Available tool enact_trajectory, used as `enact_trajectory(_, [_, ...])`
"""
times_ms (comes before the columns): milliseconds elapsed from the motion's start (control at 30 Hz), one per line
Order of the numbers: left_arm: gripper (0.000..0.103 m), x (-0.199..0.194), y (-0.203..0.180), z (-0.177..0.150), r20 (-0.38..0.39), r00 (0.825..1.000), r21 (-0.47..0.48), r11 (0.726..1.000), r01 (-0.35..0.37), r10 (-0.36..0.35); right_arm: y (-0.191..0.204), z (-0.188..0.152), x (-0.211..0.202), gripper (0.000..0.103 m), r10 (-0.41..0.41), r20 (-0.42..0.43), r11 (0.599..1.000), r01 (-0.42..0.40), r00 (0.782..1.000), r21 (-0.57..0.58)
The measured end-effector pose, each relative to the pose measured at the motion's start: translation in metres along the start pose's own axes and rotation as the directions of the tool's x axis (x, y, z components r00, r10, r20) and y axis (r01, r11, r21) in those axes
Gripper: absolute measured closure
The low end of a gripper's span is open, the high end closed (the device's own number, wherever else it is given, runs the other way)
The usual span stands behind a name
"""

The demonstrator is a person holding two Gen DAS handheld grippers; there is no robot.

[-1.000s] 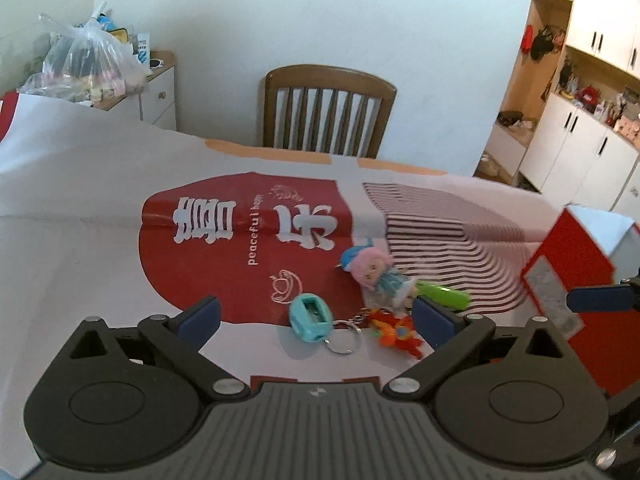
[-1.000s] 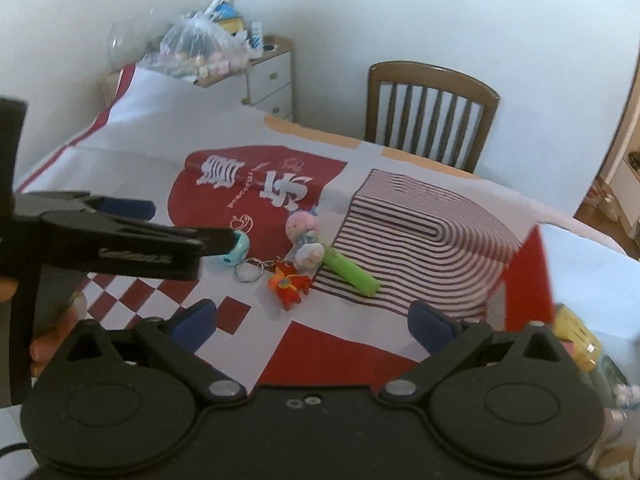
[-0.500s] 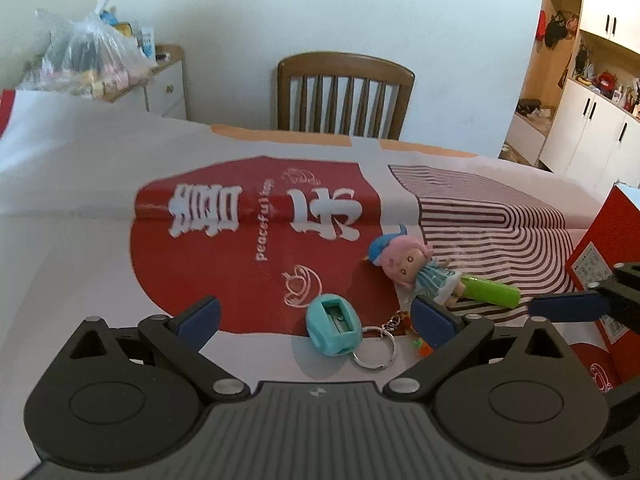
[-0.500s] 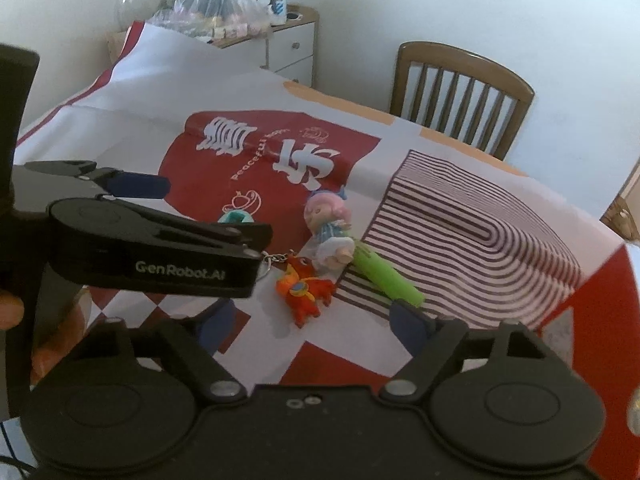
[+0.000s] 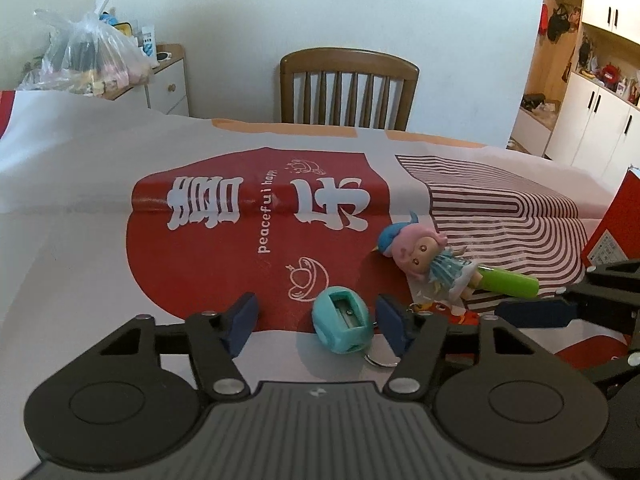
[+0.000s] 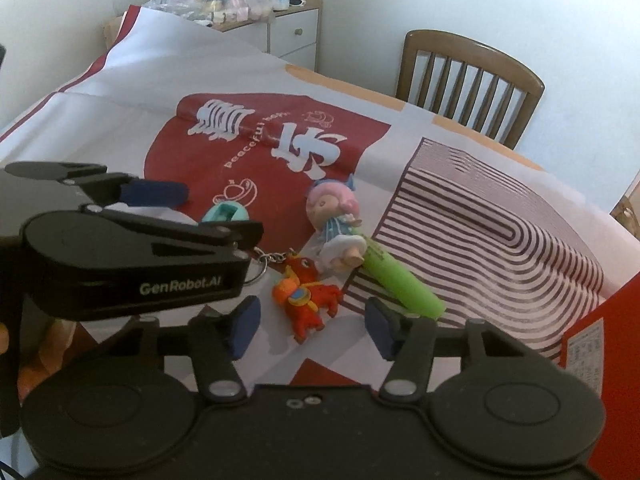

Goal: Organize rigid objects
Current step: 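Grasp the teal pencil sharpener with the left tool while the right tool grasps the orange keychain figure, then carry the sharpener and orange figure with both tools over the box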

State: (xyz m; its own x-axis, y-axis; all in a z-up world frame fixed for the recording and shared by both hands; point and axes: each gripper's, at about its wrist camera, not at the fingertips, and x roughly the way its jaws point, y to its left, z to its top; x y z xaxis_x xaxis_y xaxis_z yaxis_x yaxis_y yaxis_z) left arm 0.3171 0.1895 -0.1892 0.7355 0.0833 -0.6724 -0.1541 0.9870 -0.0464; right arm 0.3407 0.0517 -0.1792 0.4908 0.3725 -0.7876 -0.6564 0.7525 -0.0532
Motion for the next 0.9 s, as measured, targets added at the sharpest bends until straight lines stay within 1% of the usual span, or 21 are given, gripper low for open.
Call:
enact_trajectory(67, [0.045,0.0,0.001,0.0,0.006,1.0,-0.003,1.0,0.003,-0.003,0.0,0.0,0.001,0.05,0.001,0.007,1.0,-0.001,1.0,0.008])
enact_trajectory(133, [0.054,-0.001,0.002,0.0,0.008,1.0,-0.005,1.0,0.002,-0.002,-0.001,0.0,0.002,0.053,0.006,0.009,1.0,-0.006,1.0,0.025])
enact_trajectory(167, [0.057,-0.001,0.003,0.001,0.008,1.0,-0.007,1.0,0.006,-0.006,-0.001,0.001,0.003,0.055,0.007,0.01,0.999,-0.008,1.0,0.035])
enact_trajectory(233, [0.066,-0.001,0.006,0.003,0.004,1.0,-0.019,1.0,0.018,-0.018,0.0,0.001,0.002,0.06,0.006,0.013,0.999,-0.006,1.0,0.044])
enact_trajectory(267, [0.068,-0.001,0.007,0.005,-0.001,1.0,-0.026,0.999,0.02,-0.02,0.001,0.001,0.002,0.064,0.004,0.015,0.999,-0.004,1.0,0.047])
enact_trajectory(300, [0.071,0.0,0.008,0.006,-0.003,1.0,-0.028,0.999,0.02,-0.02,0.001,0.001,0.002,0.066,-0.002,0.016,0.999,0.001,1.0,0.049])
enact_trajectory(567, [0.072,-0.006,0.011,0.004,-0.016,0.999,-0.034,0.999,0.035,-0.036,0.009,-0.003,-0.006,0.068,-0.042,0.015,0.998,0.041,0.999,0.046])
enact_trajectory(633, [0.072,-0.01,0.011,0.003,-0.021,0.999,-0.04,0.998,0.041,-0.042,0.01,-0.005,-0.012,0.069,-0.041,0.013,0.998,0.04,0.999,0.057])
enact_trajectory(900, [0.072,-0.041,0.008,-0.001,-0.026,0.996,-0.064,0.994,0.085,-0.087,0.015,-0.012,-0.047,0.069,-0.042,0.046,0.994,0.037,0.998,0.098])
